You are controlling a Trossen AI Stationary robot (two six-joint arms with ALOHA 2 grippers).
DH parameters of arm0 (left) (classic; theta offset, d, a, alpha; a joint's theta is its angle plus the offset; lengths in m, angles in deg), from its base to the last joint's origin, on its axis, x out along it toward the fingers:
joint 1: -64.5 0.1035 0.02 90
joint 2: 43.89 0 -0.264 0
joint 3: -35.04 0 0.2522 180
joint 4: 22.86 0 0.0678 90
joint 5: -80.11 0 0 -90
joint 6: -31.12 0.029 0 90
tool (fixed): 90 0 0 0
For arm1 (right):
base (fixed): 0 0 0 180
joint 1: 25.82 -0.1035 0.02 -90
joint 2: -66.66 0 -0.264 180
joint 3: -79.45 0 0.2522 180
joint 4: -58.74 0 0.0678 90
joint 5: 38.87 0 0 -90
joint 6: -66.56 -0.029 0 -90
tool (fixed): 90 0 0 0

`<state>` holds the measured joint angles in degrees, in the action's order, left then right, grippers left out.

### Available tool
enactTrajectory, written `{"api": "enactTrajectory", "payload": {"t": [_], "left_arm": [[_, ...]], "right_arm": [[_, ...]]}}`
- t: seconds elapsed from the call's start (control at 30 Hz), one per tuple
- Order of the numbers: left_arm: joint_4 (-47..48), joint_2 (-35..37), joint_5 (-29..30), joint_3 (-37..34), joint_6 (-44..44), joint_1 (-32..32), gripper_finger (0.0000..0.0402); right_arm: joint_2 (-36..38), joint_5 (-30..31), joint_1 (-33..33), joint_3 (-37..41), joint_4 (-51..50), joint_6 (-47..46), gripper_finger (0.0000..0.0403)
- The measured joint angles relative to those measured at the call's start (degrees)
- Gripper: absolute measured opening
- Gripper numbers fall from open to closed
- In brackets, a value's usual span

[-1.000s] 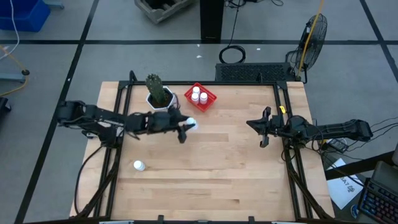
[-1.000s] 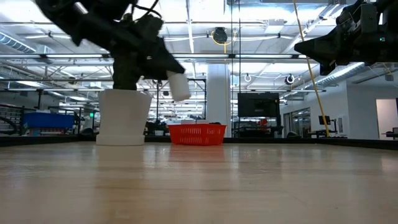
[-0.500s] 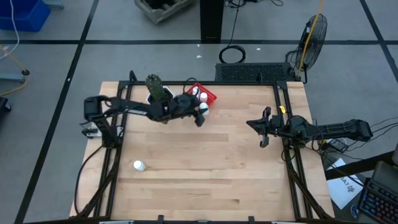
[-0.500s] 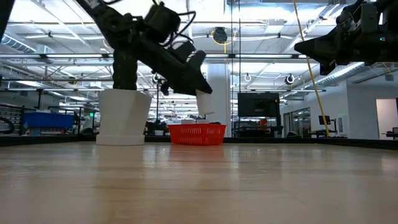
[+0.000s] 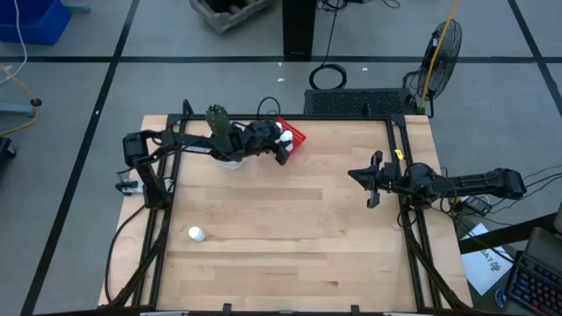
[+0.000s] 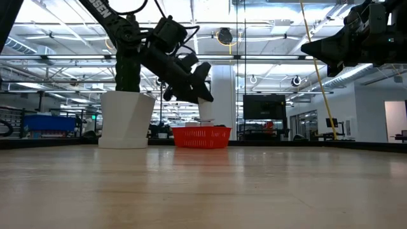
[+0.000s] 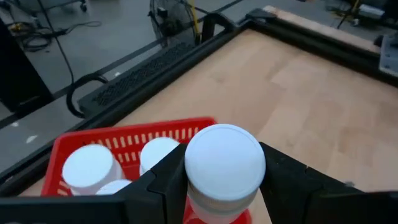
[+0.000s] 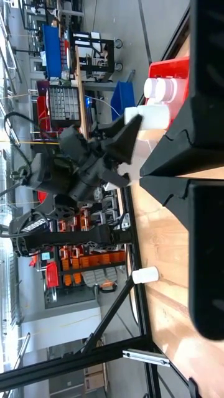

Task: Pick and place pill bottles into a basket
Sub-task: Put the right white pill bottle into the red bin

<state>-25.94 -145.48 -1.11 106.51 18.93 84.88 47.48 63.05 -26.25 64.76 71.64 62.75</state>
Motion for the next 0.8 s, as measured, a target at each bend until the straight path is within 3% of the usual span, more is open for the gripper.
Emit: {"api": "enactTrajectory", "payload": {"t": [0.8], "left_arm": [[-1.0,-4.4,2.8,-0.1,2.0,0.6,0.0173]], "right_arm": [[0.0,0.0,0.0,0.0,0.0,0.0,0.0004]]}}
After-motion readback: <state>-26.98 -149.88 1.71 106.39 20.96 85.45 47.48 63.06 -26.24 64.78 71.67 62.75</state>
